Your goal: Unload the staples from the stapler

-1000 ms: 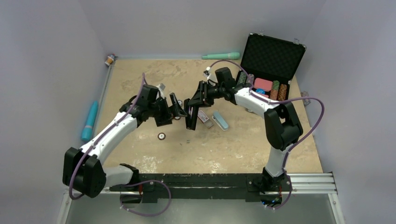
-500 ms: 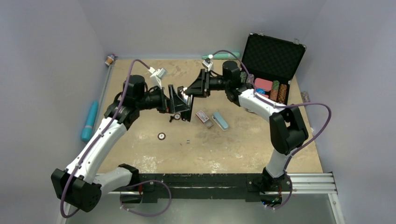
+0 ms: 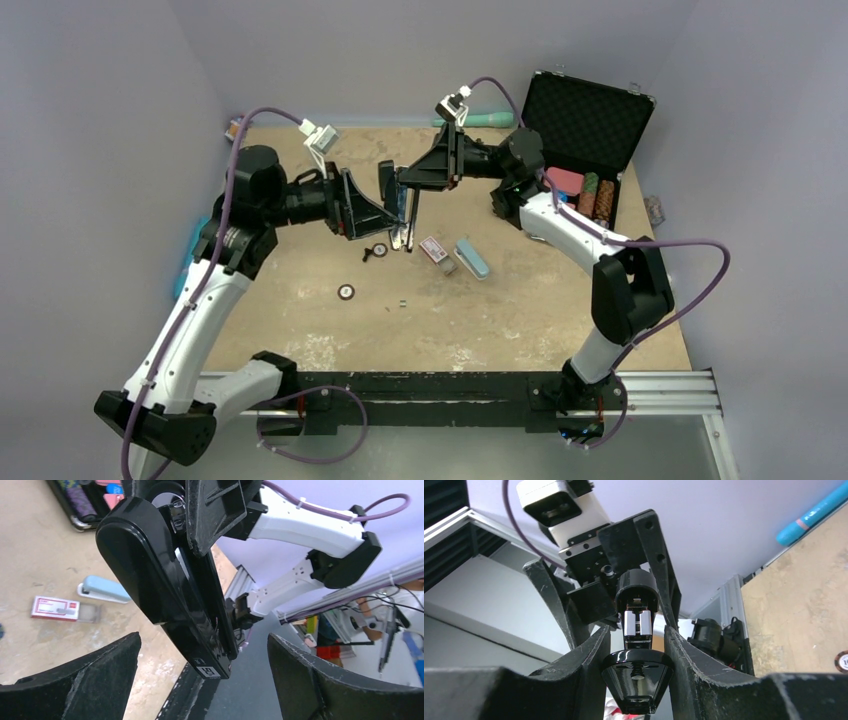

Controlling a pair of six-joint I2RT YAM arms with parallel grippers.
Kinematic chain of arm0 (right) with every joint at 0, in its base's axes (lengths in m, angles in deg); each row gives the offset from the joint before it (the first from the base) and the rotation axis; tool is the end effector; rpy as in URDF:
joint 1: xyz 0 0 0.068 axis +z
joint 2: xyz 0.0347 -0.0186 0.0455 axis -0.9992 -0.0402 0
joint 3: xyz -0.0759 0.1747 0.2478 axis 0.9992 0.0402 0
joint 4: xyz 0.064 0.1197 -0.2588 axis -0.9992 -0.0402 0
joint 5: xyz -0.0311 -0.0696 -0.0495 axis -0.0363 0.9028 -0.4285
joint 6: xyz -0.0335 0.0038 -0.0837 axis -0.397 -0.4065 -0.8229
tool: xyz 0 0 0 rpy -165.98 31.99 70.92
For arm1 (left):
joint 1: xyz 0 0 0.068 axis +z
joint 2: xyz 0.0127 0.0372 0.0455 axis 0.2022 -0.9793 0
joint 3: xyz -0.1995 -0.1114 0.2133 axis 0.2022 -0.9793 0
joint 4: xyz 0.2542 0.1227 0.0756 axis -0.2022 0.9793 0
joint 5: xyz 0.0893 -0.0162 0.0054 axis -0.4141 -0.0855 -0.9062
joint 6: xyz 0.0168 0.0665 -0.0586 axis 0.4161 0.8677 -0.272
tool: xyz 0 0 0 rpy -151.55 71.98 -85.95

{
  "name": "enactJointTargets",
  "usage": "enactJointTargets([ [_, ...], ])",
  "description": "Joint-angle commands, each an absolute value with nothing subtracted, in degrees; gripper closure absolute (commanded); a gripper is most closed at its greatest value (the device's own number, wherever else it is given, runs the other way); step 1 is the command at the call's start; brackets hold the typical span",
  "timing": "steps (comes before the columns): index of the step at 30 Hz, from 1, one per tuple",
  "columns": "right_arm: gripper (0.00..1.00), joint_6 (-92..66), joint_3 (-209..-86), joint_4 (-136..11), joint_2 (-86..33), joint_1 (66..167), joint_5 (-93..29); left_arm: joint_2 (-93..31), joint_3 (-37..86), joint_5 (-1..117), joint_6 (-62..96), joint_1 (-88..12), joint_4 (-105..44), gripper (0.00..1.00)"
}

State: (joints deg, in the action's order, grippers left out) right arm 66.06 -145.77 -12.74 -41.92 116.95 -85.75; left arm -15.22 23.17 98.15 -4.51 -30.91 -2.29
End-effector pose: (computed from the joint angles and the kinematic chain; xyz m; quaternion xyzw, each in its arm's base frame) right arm 0.3437 0.2736 0.4151 -0.1670 0.6043 0.7613 0.1654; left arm 0.2161 -0.1392 0.4567 0.1609 0.7477 -0.5356 0.3580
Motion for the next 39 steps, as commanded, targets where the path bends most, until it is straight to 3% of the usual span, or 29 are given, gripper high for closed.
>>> enactJointTargets([
  [1, 1.00, 72.85, -149.60, -3.10, -40.82, 117.51, -85.91, -16.31, 23.14, 104.27, -7.77, -30.65, -9.06, 0.01],
  [9, 1.00, 73.51, -151.37, -3.34, -40.90, 118.06, -84.82, -17.96, 22.95, 106.56, -10.90, -31.03, -12.29, 0.10],
  [18, 1.00, 73.34, -153.14, -4.10, -41.76, 118.59, -83.83, -18.77, 22.60, 102.29, -10.72, -33.38, -10.62, 0.44],
  [27, 1.00, 70.71, -152.32, -6.27, -40.61, 118.50, -81.34, -18.42, 22.44, 99.16, -11.75, -34.08, -9.71, 0.44],
  [32, 1.00, 70.03, -151.97, -6.42, -40.30, 118.55, -80.44, -18.24, 21.34, 98.95, -13.58, -34.08, -11.09, 0.65],
  [34, 1.00, 69.96, -151.80, -6.23, -40.35, 118.56, -80.19, -18.47, 21.06, 99.52, -14.08, -34.08, -11.46, 0.85],
  [36, 1.00, 69.97, -151.77, -6.05, -40.44, 118.55, -80.34, -18.45, 20.55, 100.13, -14.85, -34.12, -12.33, 0.97],
  [39, 1.00, 68.39, -151.90, -8.54, -40.31, 118.55, -81.34, -17.91, 18.90, 100.16, -17.28, -34.08, -16.13, 1.00],
])
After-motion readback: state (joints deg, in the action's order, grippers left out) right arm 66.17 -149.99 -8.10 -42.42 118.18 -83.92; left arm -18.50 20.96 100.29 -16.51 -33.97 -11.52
